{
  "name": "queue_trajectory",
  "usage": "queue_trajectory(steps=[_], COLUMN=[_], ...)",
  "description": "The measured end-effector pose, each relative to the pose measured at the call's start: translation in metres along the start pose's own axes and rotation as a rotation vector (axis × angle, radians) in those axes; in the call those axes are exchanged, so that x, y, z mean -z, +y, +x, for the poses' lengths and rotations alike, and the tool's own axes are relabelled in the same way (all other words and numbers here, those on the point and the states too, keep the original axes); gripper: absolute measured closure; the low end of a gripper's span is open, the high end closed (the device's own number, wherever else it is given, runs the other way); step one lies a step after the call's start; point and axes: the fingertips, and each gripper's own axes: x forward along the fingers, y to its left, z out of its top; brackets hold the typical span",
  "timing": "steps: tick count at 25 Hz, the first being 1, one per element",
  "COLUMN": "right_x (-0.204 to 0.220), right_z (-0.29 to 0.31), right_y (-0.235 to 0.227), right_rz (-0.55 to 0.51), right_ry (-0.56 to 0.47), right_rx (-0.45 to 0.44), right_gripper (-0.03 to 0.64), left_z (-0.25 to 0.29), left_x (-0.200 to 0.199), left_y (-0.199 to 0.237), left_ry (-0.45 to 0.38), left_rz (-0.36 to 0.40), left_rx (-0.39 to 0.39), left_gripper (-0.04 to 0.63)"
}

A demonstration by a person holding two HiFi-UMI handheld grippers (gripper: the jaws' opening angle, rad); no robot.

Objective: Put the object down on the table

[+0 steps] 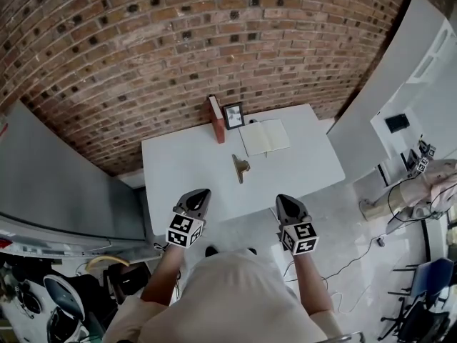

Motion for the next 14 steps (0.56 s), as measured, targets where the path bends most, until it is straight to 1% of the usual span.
queue_trajectory(steps=[14], right_x=[-0.003], right_z=[0.001], right_y=[0.011], right_rz=[-0.005], right_ry=[-0.003], right_rx=[0.004], right_gripper=[0.615], left_z=[-0.01], left_x=[-0.001], left_y=[0.008], left_ry=[-0.022], left_rz=[-0.031], left_rx=[0.001], left_gripper=[0.601])
